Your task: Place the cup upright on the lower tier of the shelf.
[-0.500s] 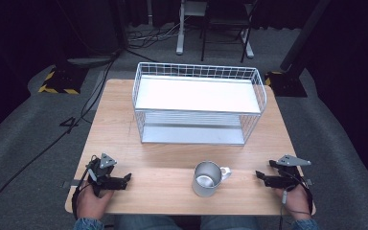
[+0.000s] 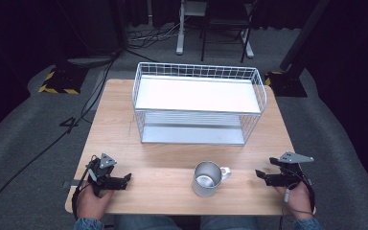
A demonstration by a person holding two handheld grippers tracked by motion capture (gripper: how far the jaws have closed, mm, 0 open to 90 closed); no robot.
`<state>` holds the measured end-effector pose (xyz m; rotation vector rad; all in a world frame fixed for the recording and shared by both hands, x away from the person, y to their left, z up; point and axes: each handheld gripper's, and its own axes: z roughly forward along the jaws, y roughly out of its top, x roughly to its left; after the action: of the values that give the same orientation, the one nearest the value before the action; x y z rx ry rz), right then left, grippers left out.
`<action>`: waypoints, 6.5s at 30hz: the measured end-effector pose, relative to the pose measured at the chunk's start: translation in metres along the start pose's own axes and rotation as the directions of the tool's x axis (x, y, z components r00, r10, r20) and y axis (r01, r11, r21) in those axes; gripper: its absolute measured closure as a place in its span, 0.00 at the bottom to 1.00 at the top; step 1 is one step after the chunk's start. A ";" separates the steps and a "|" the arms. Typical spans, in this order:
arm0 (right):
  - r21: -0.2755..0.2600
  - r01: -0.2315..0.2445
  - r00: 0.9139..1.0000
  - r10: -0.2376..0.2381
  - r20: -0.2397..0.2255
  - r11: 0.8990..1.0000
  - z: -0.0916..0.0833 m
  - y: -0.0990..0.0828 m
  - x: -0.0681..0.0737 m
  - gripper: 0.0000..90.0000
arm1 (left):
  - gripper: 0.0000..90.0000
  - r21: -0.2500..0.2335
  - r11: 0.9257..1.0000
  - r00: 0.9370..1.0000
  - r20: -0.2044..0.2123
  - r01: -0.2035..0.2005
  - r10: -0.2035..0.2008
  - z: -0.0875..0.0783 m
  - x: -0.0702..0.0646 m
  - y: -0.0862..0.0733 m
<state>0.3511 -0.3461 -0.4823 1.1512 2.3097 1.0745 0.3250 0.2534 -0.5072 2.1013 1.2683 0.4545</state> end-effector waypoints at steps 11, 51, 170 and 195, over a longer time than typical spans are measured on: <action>-0.043 0.100 0.990 -0.104 -0.100 0.994 -0.017 0.025 0.031 0.17 | 0.02 -0.001 1.000 1.000 -0.002 -0.003 0.003 0.000 0.000 0.000; -0.077 0.340 0.851 -0.341 -0.400 0.937 0.029 0.066 0.092 0.43 | 0.02 0.003 1.000 1.000 0.005 -0.003 0.003 0.000 0.000 0.000; -0.362 0.153 0.988 -0.130 0.087 0.919 0.095 0.157 0.084 0.80 | 0.02 0.001 1.000 1.000 0.005 -0.004 0.004 0.000 0.000 0.000; -0.348 0.127 0.989 -0.091 0.119 0.929 0.117 0.149 0.078 0.80 | 0.02 0.000 1.000 1.000 0.005 -0.004 0.004 0.000 0.000 0.000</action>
<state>0.4506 -0.1714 -0.4444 0.9023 1.9704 1.2928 0.3252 0.2535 -0.5072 2.1045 1.2620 0.4509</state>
